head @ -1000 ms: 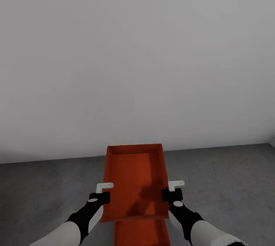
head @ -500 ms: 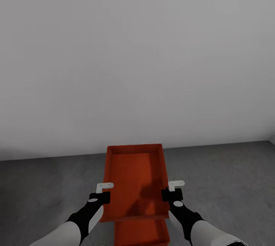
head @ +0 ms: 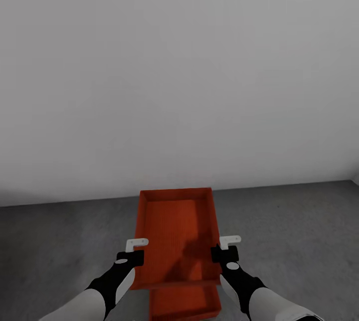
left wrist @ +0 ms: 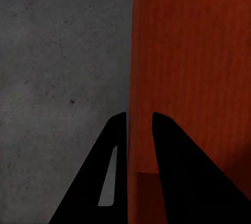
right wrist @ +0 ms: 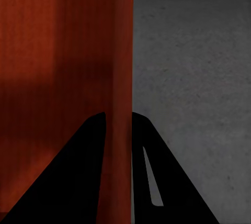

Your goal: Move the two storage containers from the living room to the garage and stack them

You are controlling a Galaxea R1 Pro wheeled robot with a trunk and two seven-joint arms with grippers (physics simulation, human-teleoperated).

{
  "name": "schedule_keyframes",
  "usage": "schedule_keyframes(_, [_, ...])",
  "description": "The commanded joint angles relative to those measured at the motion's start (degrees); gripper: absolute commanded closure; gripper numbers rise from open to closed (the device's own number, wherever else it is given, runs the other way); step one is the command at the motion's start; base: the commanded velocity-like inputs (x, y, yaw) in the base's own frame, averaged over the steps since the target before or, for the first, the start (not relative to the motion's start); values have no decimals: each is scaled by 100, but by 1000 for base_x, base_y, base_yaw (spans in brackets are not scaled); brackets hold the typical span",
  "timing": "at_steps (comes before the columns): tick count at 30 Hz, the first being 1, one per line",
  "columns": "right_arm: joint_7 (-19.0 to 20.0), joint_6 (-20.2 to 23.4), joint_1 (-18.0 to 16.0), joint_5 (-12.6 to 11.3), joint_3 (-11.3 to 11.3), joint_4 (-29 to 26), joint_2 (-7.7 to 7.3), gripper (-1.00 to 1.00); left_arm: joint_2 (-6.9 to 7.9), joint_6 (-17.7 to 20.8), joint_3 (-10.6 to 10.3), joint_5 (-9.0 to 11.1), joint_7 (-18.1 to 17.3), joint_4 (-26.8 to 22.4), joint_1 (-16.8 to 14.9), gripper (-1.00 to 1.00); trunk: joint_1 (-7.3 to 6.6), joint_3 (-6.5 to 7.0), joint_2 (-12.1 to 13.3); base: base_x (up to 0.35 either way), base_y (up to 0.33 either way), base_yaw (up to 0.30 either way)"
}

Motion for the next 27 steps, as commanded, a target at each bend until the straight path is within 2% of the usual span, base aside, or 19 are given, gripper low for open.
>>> schedule_keyframes(1, [-137,-42,-5,-508,-244,15,-2,100,234,-363,280,-65,227,-31,-3,100,0,-15,-5,0,0,0])
schedule_keyframes(27, [-137,-46,-5,-508,-244,15,-4,100,232,-363,265,-65,224,-15,-3,100,0,-254,-5,0,0,0])
